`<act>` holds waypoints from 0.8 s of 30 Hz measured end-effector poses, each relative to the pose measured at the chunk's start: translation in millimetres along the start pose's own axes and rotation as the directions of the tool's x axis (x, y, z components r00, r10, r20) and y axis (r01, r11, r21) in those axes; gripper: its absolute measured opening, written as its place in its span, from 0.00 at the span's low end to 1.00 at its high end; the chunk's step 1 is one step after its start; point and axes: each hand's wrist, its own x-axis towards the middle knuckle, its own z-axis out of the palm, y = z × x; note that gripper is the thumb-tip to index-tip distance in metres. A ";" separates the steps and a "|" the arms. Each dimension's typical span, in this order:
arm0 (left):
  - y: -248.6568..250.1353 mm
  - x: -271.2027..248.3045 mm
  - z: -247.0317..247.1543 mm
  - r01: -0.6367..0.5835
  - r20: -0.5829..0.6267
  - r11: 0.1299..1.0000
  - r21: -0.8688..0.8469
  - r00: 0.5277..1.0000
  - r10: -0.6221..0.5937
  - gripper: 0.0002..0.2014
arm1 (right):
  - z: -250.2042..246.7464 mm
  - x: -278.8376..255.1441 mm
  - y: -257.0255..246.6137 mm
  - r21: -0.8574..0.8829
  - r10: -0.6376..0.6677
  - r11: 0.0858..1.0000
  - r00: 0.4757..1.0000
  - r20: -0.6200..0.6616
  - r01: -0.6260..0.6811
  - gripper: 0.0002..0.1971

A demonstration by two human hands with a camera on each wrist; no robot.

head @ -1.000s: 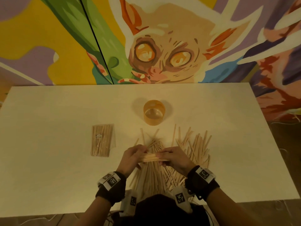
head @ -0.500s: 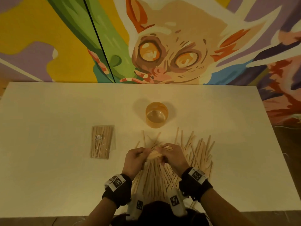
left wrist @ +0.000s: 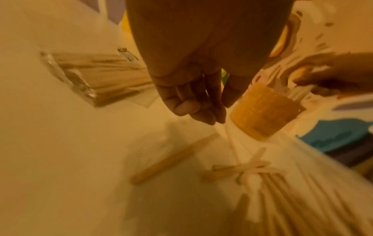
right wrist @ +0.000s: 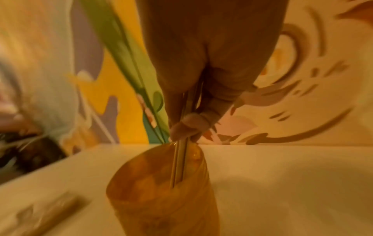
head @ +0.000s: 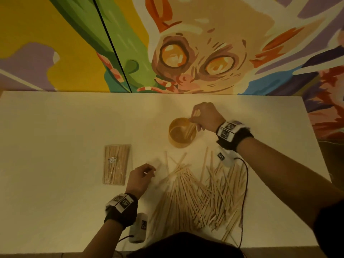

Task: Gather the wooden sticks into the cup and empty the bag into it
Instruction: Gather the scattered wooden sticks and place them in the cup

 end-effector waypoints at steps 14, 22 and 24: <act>-46.9 -33.1 7.8 -0.043 -0.011 0.913 0.406 0.999 0.053 0.16 | -7.9 -34.1 -11.4 -0.192 -0.153 0.973 0.978 -0.141 0.125 0.23; -19.7 -53.4 17.3 0.009 0.049 0.806 0.592 0.998 -0.047 0.11 | 41.8 -170.2 79.9 0.028 0.221 0.973 0.961 0.167 -0.229 0.09; -19.9 -62.3 23.8 0.034 0.082 0.760 0.649 0.990 -0.114 0.16 | 65.0 -205.7 109.6 0.009 0.317 0.942 0.901 0.295 -0.334 0.11</act>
